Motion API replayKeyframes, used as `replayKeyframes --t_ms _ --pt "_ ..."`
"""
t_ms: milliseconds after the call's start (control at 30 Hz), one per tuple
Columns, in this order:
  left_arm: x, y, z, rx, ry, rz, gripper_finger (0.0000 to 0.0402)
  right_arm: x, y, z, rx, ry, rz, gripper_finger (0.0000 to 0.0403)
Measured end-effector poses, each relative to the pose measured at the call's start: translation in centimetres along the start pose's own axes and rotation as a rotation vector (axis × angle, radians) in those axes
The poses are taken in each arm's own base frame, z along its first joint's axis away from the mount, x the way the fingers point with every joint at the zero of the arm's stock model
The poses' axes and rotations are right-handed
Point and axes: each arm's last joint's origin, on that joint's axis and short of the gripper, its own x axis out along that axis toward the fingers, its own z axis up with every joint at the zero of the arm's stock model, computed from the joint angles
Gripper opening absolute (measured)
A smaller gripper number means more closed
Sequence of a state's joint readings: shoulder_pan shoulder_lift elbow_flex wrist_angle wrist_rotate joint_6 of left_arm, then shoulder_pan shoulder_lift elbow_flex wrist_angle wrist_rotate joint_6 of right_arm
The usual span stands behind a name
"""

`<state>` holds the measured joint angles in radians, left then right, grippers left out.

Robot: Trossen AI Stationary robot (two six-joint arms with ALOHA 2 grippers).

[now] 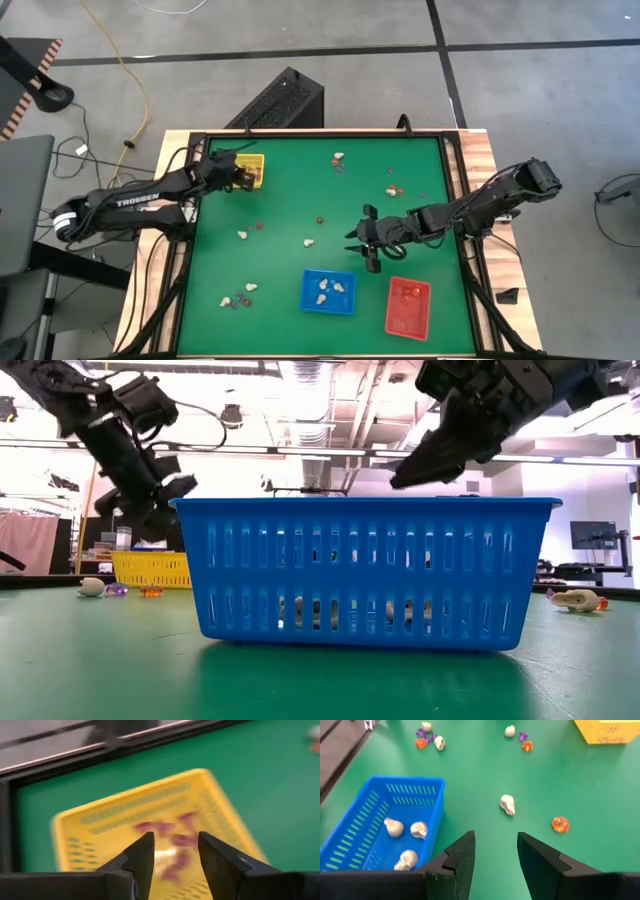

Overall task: Sort Halloween decoration
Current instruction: Put the white skull toy into the blue basket

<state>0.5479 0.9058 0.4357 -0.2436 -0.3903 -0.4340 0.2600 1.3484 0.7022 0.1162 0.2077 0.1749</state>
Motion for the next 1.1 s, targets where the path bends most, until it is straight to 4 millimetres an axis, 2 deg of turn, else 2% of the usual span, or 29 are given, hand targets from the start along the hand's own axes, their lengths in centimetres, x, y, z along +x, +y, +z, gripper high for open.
replayKeyframes --t_ms 133,200,333,467,600,767,867,1100 --pt "-2.0 -1.4 0.6 0.004 0.019 -0.193 0.014 -0.2 0.4 0.9 0.03 -0.01 0.01 0.0178" --pt "-3.2 -2.5 0.3 -0.003 0.028 -0.354 0.0137 -0.3 0.7 1.2 0.053 -0.011 0.021 0.0178" --pt "-5.9 -5.5 -2.2 0.046 0.103 -0.676 0.0127 -0.6 1.7 1.5 0.067 -0.022 0.054 0.0178" --pt "-9.2 -8.2 -5.2 0.153 0.148 -0.851 0.0116 -1.0 3.1 1.6 0.055 -0.029 0.098 0.0178" --pt "-11.9 -9.6 -8.5 0.236 0.195 -0.919 0.0108 -1.3 4.1 1.4 0.08 -0.026 0.134 0.0178" --pt "-14.4 -11.4 -11.8 0.336 0.35 -0.976 0.0106 -1.5 4.7 1.2 0.07 -0.022 0.153 0.0178" --pt "-15.5 -12.9 -13.1 0.43 0.401 -0.945 0.0106 -1.5 4.5 1.3 0.074 -0.022 0.147 0.0178" --pt "-16.3 -16.9 -14.4 0.74 0.434 -0.774 0.0108 -1.2 3.7 1.4 0.089 -0.022 0.117 0.0178"
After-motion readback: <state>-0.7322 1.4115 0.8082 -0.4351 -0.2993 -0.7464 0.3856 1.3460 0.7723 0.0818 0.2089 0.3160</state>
